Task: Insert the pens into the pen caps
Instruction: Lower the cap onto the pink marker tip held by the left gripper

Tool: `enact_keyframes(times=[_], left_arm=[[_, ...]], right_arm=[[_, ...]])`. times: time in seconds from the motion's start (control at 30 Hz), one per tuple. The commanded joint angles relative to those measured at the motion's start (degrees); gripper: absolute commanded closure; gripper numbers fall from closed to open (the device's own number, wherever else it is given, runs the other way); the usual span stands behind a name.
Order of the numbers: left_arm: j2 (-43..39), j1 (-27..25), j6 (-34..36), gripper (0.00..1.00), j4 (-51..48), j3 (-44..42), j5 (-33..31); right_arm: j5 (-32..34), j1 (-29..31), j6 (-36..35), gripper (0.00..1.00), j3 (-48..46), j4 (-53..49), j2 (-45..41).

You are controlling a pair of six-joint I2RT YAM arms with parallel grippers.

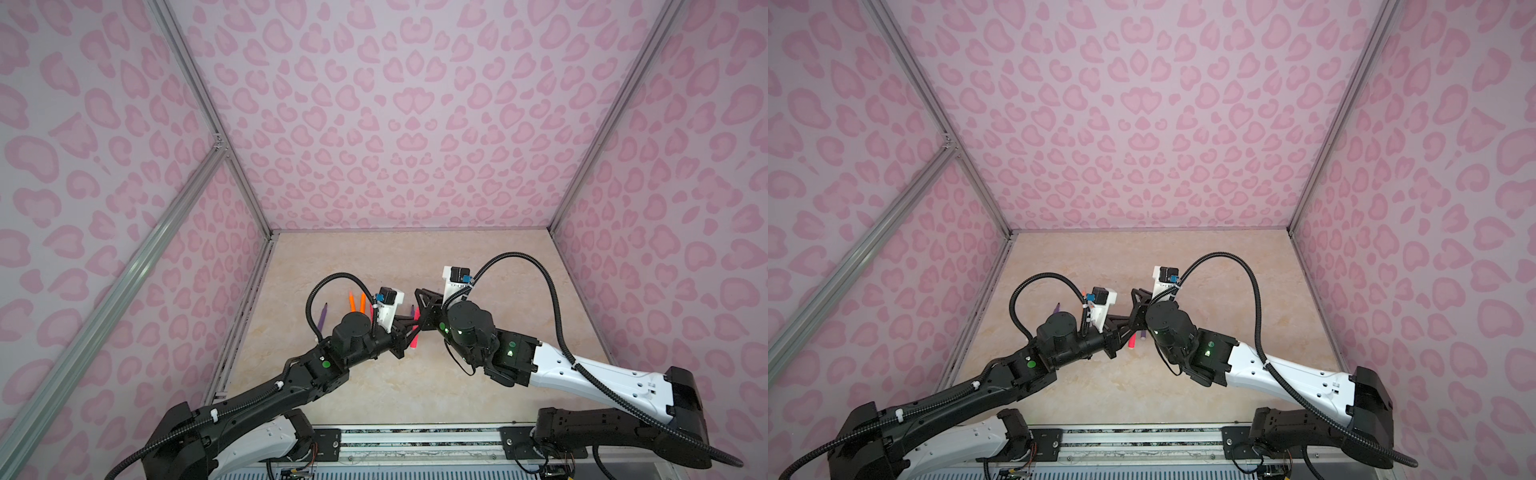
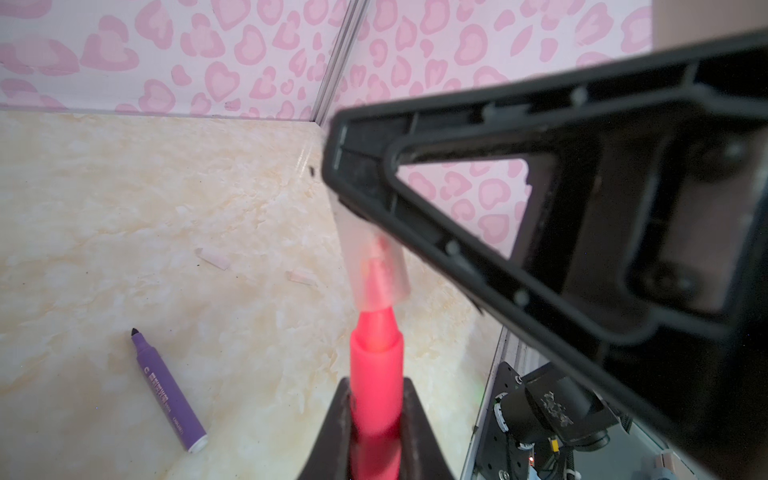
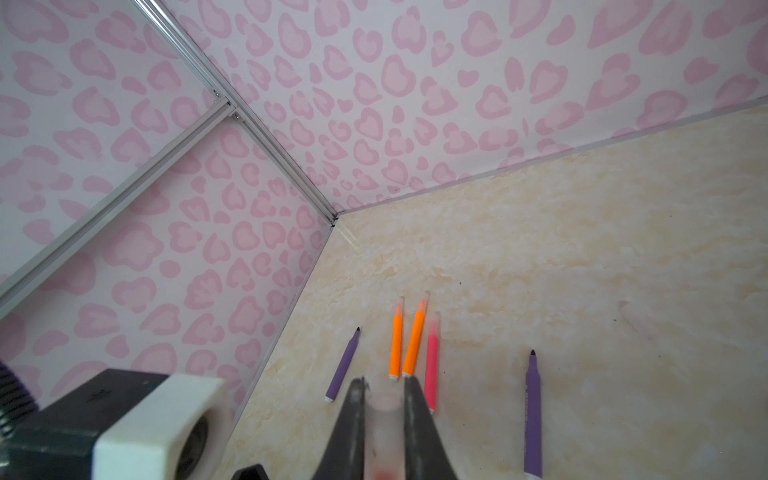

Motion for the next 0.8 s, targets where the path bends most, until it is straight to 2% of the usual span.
enact_keyframes(times=[0.0,0.33,0.6,0.67,0.77], left_arm=[[0.27,1.39,-2.07,0.97,3.3,0.56,2.17],[0.04,3.62,-4.53,0.97,6.22,-0.03,8.42],[-1.08,3.75,-4.4,0.97,5.54,0.01,8.38],[-1.51,3.72,-3.77,0.97,4.95,-0.03,7.86],[-2.15,3.57,-2.89,0.97,3.8,-0.01,6.19]], right_arm=[[-0.99,0.44,-1.65,1.0,-1.89,2.72,0.2],[-6.26,0.53,-4.26,1.0,-6.91,10.9,-1.12],[-7.55,0.55,-4.25,1.0,-8.2,10.88,-1.77],[-6.81,0.55,-4.23,0.91,-7.99,10.57,-2.04],[-4.19,0.55,-4.07,0.67,-5.99,8.19,-1.7]])
